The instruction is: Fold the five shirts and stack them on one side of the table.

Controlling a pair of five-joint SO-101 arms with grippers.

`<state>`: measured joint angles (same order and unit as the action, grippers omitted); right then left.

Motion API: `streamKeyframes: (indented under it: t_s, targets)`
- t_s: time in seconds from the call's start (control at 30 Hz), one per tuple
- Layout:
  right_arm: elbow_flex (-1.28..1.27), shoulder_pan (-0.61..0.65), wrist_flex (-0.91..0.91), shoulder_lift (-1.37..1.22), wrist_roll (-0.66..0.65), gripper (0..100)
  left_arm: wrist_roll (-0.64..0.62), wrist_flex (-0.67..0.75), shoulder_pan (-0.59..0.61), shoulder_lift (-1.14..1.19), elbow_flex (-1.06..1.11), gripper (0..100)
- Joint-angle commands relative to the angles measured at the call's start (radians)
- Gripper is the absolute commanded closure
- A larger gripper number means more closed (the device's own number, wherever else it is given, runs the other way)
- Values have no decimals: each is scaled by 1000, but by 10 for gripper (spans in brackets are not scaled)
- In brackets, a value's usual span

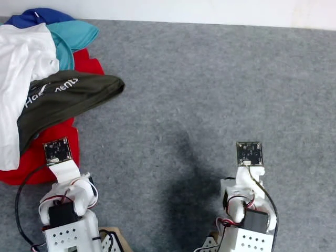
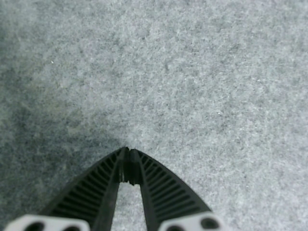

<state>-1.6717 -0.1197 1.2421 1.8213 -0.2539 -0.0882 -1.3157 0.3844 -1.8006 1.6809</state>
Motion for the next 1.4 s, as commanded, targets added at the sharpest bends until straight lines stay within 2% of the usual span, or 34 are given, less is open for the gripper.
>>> streamKeyframes:
  t_s: [0.0,0.83,0.97,1.37]
  targets:
    - [-134,5,8,12,8,991,6,-5,10,-12,13,993]
    - [-134,5,8,12,12,991,6,-5,10,-12,13,993]
    - [-133,44,8,12,9,991,8,-5,8,-12,13,993]
    - [-133,56,8,10,8,991,6,5,-8,-12,13,993]
